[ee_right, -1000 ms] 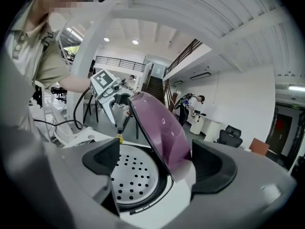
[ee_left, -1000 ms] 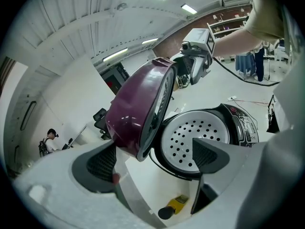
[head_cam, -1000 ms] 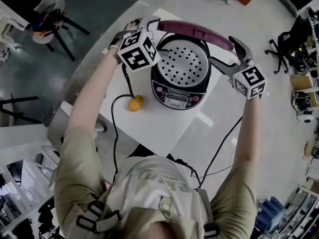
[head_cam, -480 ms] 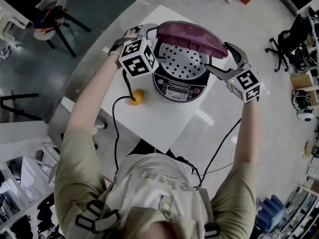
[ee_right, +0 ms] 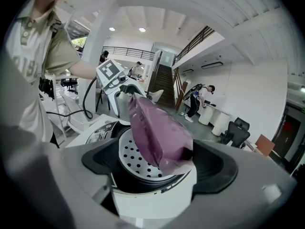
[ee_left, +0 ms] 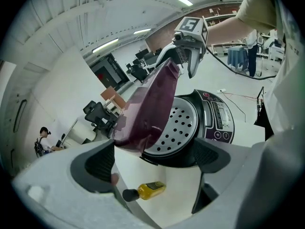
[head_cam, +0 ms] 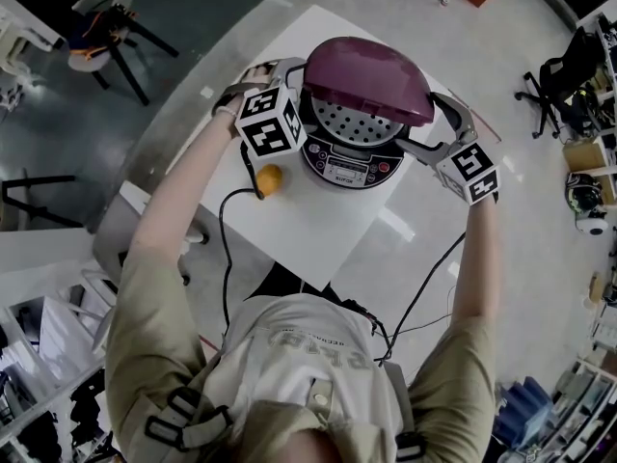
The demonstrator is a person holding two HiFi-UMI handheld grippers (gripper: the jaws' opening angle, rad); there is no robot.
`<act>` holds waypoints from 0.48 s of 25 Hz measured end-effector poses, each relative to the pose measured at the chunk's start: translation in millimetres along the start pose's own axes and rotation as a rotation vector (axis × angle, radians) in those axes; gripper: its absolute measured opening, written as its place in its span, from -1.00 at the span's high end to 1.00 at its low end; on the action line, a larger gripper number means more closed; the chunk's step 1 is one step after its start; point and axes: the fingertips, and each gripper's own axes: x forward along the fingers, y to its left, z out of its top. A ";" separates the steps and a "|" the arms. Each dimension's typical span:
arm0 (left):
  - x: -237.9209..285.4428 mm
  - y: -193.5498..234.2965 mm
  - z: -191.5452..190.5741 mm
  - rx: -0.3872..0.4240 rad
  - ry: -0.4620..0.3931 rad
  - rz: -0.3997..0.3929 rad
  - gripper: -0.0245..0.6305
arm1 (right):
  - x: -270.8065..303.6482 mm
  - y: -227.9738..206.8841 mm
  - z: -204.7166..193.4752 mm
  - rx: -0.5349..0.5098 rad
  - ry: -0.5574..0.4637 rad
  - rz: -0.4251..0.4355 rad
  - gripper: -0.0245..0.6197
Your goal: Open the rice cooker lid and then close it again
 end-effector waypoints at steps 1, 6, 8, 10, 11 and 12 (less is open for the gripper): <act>0.1 -3.2 -1.6 0.005 0.006 -0.006 -0.70 | -0.3 3.5 -2.1 -0.001 0.010 0.008 -0.50; 1.2 -17.5 -9.6 0.033 0.038 -0.046 -0.73 | 0.5 15.0 -10.3 -0.014 0.035 0.042 -0.50; 2.0 -23.2 -12.6 0.031 0.045 -0.078 -0.78 | 0.9 19.9 -13.9 -0.014 0.058 0.065 -0.50; 2.5 -29.3 -16.0 0.031 0.058 -0.115 -0.79 | 1.1 24.9 -19.1 -0.011 0.084 0.092 -0.50; 2.8 -32.4 -18.1 0.038 0.069 -0.132 -0.80 | 1.3 26.9 -22.0 -0.012 0.093 0.105 -0.50; 3.1 -35.4 -20.2 0.046 0.080 -0.148 -0.80 | 1.5 28.6 -24.8 -0.014 0.099 0.118 -0.50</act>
